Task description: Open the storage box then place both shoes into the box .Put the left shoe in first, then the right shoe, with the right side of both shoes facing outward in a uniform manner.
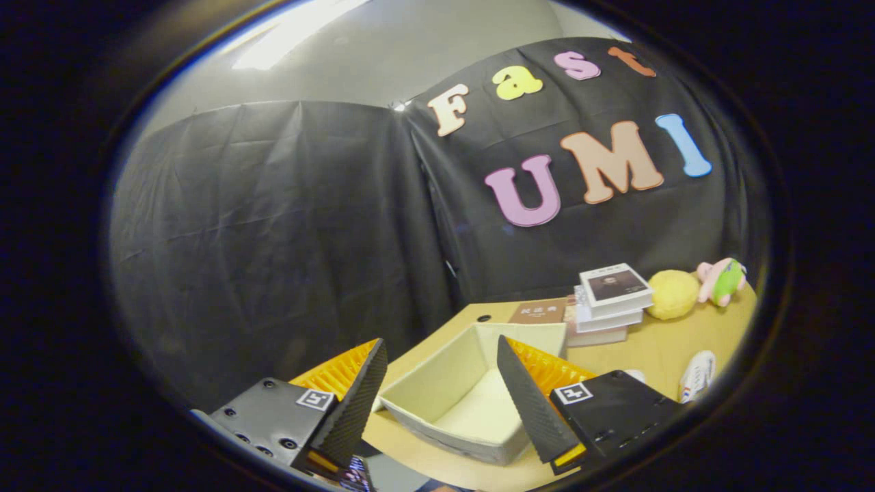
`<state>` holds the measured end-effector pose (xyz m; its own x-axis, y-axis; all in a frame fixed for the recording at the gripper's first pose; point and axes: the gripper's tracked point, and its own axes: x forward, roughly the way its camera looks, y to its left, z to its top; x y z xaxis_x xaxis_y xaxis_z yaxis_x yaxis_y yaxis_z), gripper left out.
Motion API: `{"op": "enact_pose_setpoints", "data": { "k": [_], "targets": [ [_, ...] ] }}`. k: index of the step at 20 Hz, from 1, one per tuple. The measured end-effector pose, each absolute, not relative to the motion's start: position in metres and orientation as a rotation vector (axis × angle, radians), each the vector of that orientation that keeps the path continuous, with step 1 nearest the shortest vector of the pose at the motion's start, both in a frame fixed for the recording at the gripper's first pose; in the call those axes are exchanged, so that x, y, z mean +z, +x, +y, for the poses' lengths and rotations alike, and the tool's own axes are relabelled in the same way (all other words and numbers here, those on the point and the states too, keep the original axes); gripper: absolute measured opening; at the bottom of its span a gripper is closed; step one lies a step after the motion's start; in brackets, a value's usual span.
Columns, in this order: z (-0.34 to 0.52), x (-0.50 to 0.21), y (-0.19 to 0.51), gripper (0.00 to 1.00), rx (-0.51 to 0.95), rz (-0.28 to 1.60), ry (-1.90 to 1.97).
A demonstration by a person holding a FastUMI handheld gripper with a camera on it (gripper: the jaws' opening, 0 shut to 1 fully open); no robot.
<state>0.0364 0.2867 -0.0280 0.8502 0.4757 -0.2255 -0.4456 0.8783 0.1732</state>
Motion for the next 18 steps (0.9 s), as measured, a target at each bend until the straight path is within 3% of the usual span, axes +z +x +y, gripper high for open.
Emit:
{"op": "enact_pose_setpoints", "data": {
  "k": [8,18],
  "targets": [
    [0.156,-0.1,0.028,1.0,0.275,0.387,0.12],
    [0.073,-0.184,0.031,1.0,0.103,0.555,0.124]
  ]
}}
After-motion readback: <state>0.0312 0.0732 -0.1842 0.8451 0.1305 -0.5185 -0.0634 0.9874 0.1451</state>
